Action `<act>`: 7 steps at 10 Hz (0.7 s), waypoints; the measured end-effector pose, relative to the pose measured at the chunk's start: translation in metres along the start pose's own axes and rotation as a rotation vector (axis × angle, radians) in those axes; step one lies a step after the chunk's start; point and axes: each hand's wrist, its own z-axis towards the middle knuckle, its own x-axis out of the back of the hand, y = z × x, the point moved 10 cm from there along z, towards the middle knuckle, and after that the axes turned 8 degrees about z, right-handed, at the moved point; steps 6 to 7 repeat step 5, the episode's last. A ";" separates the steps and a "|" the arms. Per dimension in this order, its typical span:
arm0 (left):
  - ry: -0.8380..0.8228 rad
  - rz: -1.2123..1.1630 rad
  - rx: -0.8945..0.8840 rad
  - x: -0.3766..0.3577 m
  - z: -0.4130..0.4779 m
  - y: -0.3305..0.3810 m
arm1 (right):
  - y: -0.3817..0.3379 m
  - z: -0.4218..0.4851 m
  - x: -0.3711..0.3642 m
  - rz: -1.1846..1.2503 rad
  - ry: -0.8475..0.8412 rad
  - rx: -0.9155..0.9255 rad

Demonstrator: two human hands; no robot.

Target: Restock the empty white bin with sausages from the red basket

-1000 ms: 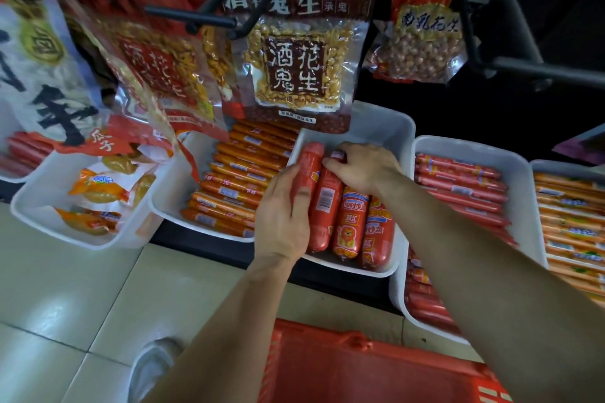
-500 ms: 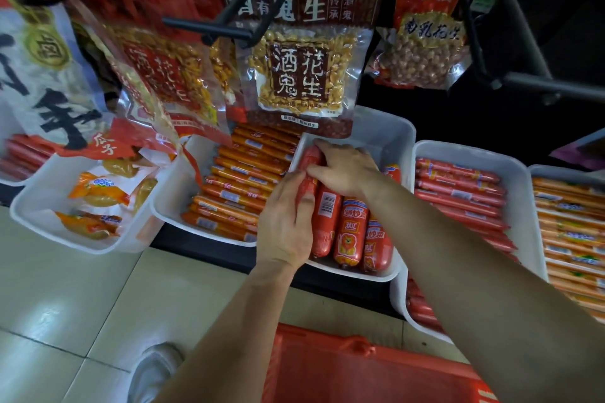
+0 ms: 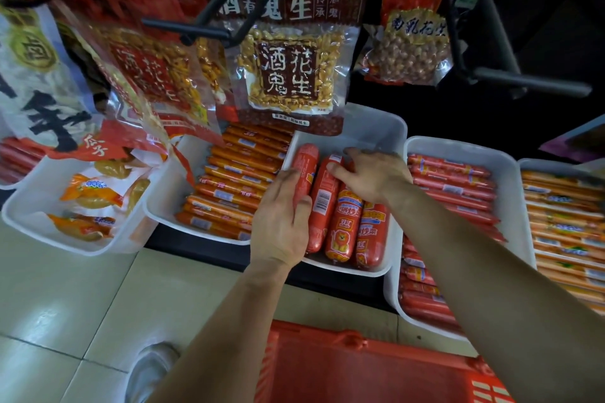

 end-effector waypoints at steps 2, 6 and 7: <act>-0.074 0.107 -0.027 -0.006 0.000 0.004 | 0.000 -0.002 -0.005 0.029 -0.065 -0.061; -0.203 0.345 -0.024 0.035 -0.017 0.046 | 0.002 -0.113 0.030 0.136 0.080 -0.114; -0.203 0.345 -0.024 0.035 -0.017 0.046 | 0.002 -0.113 0.030 0.136 0.080 -0.114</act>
